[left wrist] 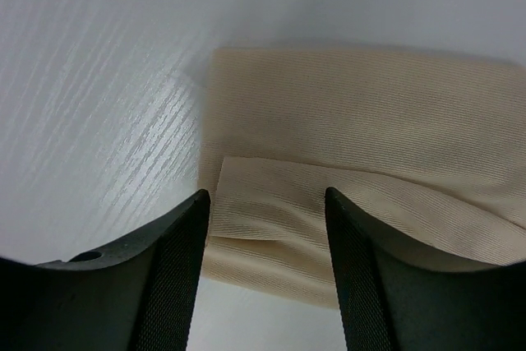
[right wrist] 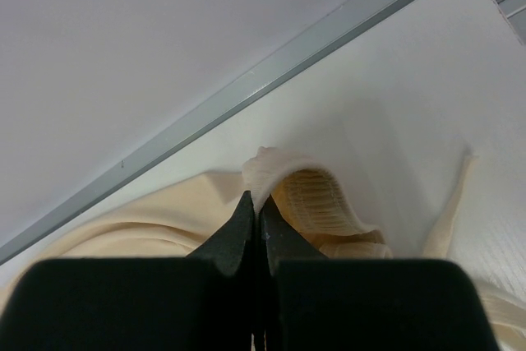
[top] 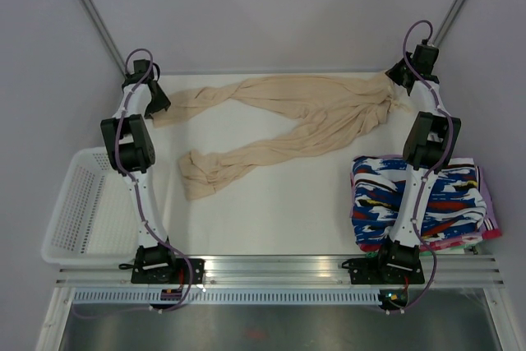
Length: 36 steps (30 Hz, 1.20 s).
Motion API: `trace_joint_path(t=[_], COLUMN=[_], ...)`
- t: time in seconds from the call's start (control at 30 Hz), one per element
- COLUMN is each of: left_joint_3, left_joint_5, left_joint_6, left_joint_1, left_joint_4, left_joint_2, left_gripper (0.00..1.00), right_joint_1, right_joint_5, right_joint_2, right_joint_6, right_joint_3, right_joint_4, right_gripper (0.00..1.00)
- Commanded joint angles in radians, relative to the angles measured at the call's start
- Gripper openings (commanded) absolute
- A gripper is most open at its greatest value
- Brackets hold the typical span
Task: Fold and stack the trousers
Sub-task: Flatten the trousers out
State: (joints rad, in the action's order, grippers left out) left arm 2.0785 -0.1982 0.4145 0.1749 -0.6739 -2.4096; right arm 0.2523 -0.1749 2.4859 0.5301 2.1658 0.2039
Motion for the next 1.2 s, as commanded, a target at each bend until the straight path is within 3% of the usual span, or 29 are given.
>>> trace_joint_path(t=[0.0,0.07,0.17,0.2,0.27,0.3,0.33,0.5,0.87,1.03,1.17], left_joint_3=[0.032,0.032,0.034,0.034,0.038,0.041,0.051,0.081,0.077,0.011,0.018], left_joint_5=[-0.001,0.002,0.009,0.014,0.014,0.010,0.009,-0.001,-0.049,-0.098,-0.153], left_joint_6=[0.035,0.047,0.070,0.076,0.083,0.084,0.089,0.070,-0.036,-0.055,-0.069], left_joint_1=[0.014,0.018,0.026,0.028,0.029,0.029,0.029,0.034,0.054,0.054,0.057], left_joint_4=[-0.010,-0.015,-0.018,-0.012,-0.007,-0.003,-0.001,0.008,0.221,0.252,0.180], left_joint_2=[-0.025,-0.031,-0.033,-0.033,-0.028,-0.025,-0.017,0.035,0.340,0.503,0.593], left_gripper=[0.63,0.59,0.42,0.30,0.19,0.06,0.02,0.02,0.02,0.02,0.02], right_joint_1=[-0.001,-0.001,-0.001,-0.001,-0.001,-0.001,-0.001,-0.001,-0.001,-0.001,0.005], right_joint_5=[0.011,0.012,0.008,0.006,0.006,0.006,0.008,0.006,-0.023,-0.022,-0.003], right_joint_2=[-0.047,-0.042,-0.038,-0.038,-0.038,-0.038,-0.038,-0.051,-0.185,-0.316,-0.442], right_joint_6=[-0.005,-0.002,0.001,0.004,0.002,0.002,0.001,-0.002,-0.024,-0.064,-0.102], right_joint_3=[0.005,0.005,0.008,0.008,0.009,0.009,0.011,0.015,0.058,-0.015,-0.128], right_joint_4=[-0.001,-0.004,-0.006,-0.006,-0.006,-0.006,-0.004,-0.008,-0.047,-0.061,-0.090], right_gripper=[0.00,0.00,0.00,0.00,0.00,0.00,0.00,0.00,0.00,0.00,0.00])
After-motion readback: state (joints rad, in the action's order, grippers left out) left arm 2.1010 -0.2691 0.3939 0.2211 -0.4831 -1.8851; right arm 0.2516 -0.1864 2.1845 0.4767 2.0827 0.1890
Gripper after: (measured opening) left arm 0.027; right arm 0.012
